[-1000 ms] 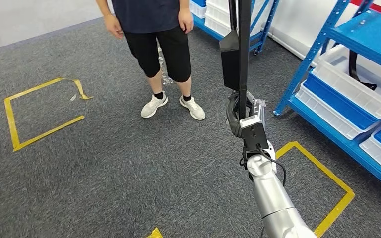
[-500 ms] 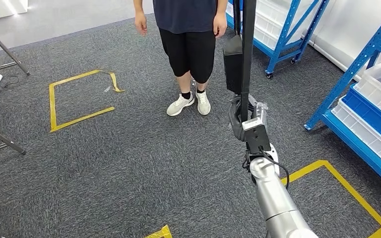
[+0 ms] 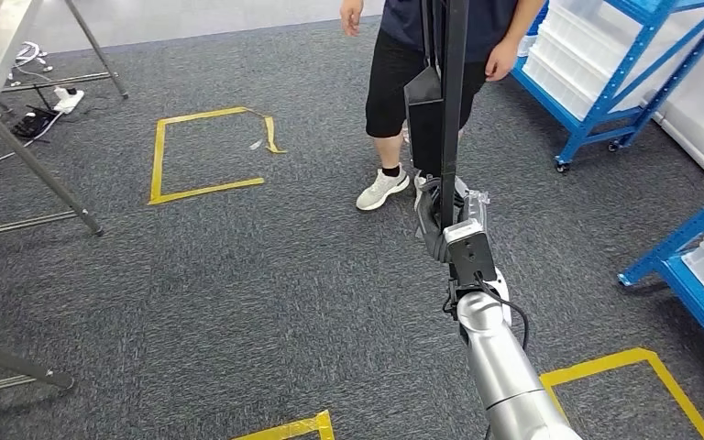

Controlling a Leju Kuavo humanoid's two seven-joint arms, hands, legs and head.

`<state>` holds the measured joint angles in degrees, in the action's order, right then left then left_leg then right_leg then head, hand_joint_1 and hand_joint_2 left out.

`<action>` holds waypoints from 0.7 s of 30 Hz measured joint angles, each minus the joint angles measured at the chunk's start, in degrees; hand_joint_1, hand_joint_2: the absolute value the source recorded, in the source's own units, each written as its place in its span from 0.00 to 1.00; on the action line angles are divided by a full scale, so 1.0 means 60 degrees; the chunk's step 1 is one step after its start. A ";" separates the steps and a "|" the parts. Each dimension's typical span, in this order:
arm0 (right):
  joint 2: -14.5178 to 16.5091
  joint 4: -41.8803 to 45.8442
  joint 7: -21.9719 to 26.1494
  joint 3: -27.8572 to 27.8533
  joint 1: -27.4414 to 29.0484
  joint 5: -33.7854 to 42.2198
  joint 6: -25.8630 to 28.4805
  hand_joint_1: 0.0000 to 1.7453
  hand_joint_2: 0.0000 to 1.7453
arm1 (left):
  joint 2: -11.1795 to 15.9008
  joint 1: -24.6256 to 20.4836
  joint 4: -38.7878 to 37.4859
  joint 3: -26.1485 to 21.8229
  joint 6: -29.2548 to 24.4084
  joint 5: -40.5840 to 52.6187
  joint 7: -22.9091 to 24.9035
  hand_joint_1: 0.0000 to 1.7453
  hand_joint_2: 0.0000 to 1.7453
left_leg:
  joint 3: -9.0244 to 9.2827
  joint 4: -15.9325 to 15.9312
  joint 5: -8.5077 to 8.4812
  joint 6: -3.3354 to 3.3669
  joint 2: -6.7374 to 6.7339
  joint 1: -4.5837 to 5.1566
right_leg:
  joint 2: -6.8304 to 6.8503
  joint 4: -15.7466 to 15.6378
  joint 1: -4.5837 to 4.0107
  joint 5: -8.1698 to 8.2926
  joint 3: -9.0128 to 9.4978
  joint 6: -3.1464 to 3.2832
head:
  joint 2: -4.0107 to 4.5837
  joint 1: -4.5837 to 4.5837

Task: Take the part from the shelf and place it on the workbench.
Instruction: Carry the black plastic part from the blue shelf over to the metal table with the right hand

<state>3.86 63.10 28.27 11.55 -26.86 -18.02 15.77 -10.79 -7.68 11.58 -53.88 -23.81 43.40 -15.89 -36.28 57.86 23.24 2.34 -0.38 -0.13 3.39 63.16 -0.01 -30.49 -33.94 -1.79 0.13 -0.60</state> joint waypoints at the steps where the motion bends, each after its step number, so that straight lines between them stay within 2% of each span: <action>1: -0.0009 -0.0023 0.0004 -0.0006 -0.0001 0.0003 -0.0013 1.00 1.00 | -0.0008 -0.0012 0.0000 0.0000 -0.0006 -0.0010 0.0001 0.00 1.00 | -0.0005 -0.0006 -0.0014 0.0028 0.0133 -0.0002 | -0.0279 0.0613 0.0021 -0.0242 -0.0288 0.0028 | 0.0000 0.0014; 3: -0.0036 -0.0096 0.0023 -0.0015 0.0008 0.0005 -0.0050 1.00 1.00 | -0.0025 -0.0010 0.0000 -0.0001 -0.0007 -0.0018 0.0005 0.00 1.00 | -0.0015 -0.0002 -0.0025 0.0047 0.0438 -0.0008 | -0.0492 0.1748 0.0047 -0.0590 -0.0873 0.0021 | 0.0000 0.0032; 4: -0.0044 -0.0134 0.0031 -0.0016 0.0010 0.0005 -0.0065 1.00 1.00 | -0.0032 0.0005 0.0000 -0.0001 -0.0008 -0.0020 0.0007 0.00 1.00 | -0.0016 0.0003 -0.0031 0.0043 0.0596 -0.0012 | -0.0519 0.1923 0.0066 -0.0580 -0.0994 -0.0035 | 0.0000 0.0034; 5: -0.0049 -0.0160 0.0040 -0.0016 0.0007 0.0005 -0.0075 1.00 1.00 | -0.0035 0.0019 0.0000 -0.0002 -0.0009 -0.0023 0.0009 0.00 1.00 | -0.0016 0.0010 -0.0038 0.0030 0.0747 -0.0021 | -0.0545 0.1702 0.0096 -0.0420 -0.0925 -0.0122 | 0.0000 0.0033; 6: -0.0049 -0.0174 0.0046 -0.0016 -0.0001 0.0005 -0.0077 1.00 1.00 | -0.0036 0.0027 0.0000 -0.0002 -0.0010 -0.0025 0.0011 0.00 1.00 | -0.0015 0.0020 -0.0046 0.0008 0.0895 -0.0037 | -0.0612 0.1140 0.0138 -0.0154 -0.0684 -0.0225 | 0.0000 0.0033; 8: -0.0049 -0.0186 0.0059 -0.0016 -0.0026 0.0005 -0.0082 1.00 1.00 | -0.0037 0.0027 0.0000 -0.0001 -0.0010 -0.0022 0.0012 0.00 1.00 | -0.0036 0.0050 -0.0059 -0.0074 0.1153 -0.0051 | -0.1000 -0.0152 0.0241 0.0331 -0.0105 -0.0384 | 0.0000 0.0044; 9: -0.0045 -0.0194 0.0066 -0.0015 -0.0039 0.0003 -0.0086 1.00 1.00 | -0.0038 0.0027 0.0000 0.0000 -0.0010 -0.0018 0.0013 0.00 1.00 | -0.0065 0.0061 -0.0072 -0.0134 0.1260 -0.0049 | -0.1130 -0.0546 0.0263 0.0469 0.0085 -0.0379 | 0.0000 0.0046; 10: -0.0039 -0.0205 0.0069 -0.0013 -0.0048 0.0001 -0.0088 1.00 1.00 | -0.0040 0.0034 -0.0001 0.0000 -0.0009 -0.0015 0.0016 0.00 1.00 | -0.0104 0.0063 -0.0092 -0.0198 0.1352 -0.0047 | -0.1198 -0.0705 0.0258 0.0520 0.0161 -0.0331 | 0.0000 0.0048; 12: 0.0001 -0.0220 0.0080 -0.0012 -0.0065 -0.0004 -0.0093 1.00 1.00 | -0.0042 0.0071 -0.0001 0.0000 -0.0009 -0.0006 0.0032 0.00 1.00 | -0.0179 0.0036 -0.0147 -0.0327 0.1514 -0.0078 | -0.0985 -0.0720 0.0229 0.0583 0.0182 -0.0160 | 0.0000 0.0043; 13: 0.0026 -0.0224 0.0085 -0.0015 -0.0079 -0.0005 -0.0093 1.00 1.00 | -0.0044 0.0093 -0.0002 0.0000 -0.0009 0.0008 0.0042 0.00 1.00 | -0.0222 0.0078 -0.0120 -0.0370 0.1405 -0.0077 | -0.0887 -0.0736 0.0232 0.0610 0.0187 -0.0095 | 0.0000 0.0038; 15: 0.0075 -0.0225 0.0100 -0.0019 -0.0109 -0.0010 -0.0093 1.00 1.00 | -0.0046 0.0100 -0.0001 0.0003 -0.0008 0.0043 0.0057 0.00 1.00 | -0.0483 0.0618 0.0226 -0.0427 0.0818 -0.0055 | -0.0668 -0.0774 0.0252 0.0646 0.0202 0.0071 | 0.0000 -0.0038; 16: 0.0078 -0.0228 0.0103 -0.0022 -0.0116 -0.0011 -0.0093 1.00 1.00 | -0.0050 0.0088 -0.0001 0.0005 -0.0007 0.0055 0.0063 0.00 1.00 | -0.0727 0.1147 0.0519 -0.0448 0.0468 -0.0045 | -0.0549 -0.0773 0.0213 0.0643 0.0204 0.0132 | 0.0000 -0.0076; 17: 0.0075 -0.0234 0.0106 -0.0026 -0.0117 -0.0012 -0.0093 1.00 1.00 | -0.0052 0.0074 -0.0001 0.0008 -0.0006 0.0062 0.0069 0.00 1.00 | -0.1022 0.1769 0.0824 -0.0470 0.0265 -0.0057 | -0.0416 -0.0772 0.0183 0.0636 0.0198 0.0189 | 0.0000 -0.0122; 18: 0.0066 -0.0244 0.0105 -0.0029 -0.0114 -0.0011 -0.0093 1.00 1.00 | -0.0056 0.0068 -0.0002 0.0011 -0.0006 0.0066 0.0079 0.00 1.00 | -0.1285 0.2321 0.1044 -0.0487 0.0177 -0.0073 | -0.0277 -0.0772 0.0152 0.0630 0.0192 0.0210 | 0.0000 -0.0137; 19: 0.0061 -0.0257 0.0104 -0.0033 -0.0112 -0.0010 -0.0093 1.00 1.00 | -0.0061 0.0072 -0.0003 0.0013 -0.0006 0.0068 0.0092 0.00 1.00 | -0.1426 0.2628 0.1115 -0.0499 0.0137 -0.0085 | -0.0140 -0.0771 0.0134 0.0625 0.0185 0.0215 | 0.0000 -0.0150; 20: 0.0061 -0.0267 0.0104 -0.0035 -0.0112 -0.0011 -0.0093 1.00 1.00 | -0.0065 0.0080 -0.0004 0.0014 -0.0006 0.0070 0.0108 0.00 1.00 | -0.1391 0.2600 0.1028 -0.0504 0.0098 -0.0091 | -0.0008 -0.0769 0.0124 0.0620 0.0183 0.0220 | 0.0000 -0.0167; 21: 0.0064 -0.0273 0.0104 -0.0035 -0.0112 -0.0014 -0.0093 1.00 1.00 | -0.0066 0.0085 -0.0004 0.0015 -0.0006 0.0070 0.0123 0.00 1.00 | -0.1160 0.2211 0.0799 -0.0499 0.0030 -0.0095 | 0.0121 -0.0769 0.0120 0.0615 0.0188 0.0220 | 0.0000 -0.0166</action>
<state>4.24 61.46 28.89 11.34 -27.53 -18.10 15.21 -11.19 -7.16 11.56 -53.79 -23.85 43.82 -15.15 -43.24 71.13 28.03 -0.65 -0.20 -0.70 4.12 58.55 0.71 -26.80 -32.81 -0.47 0.13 -1.60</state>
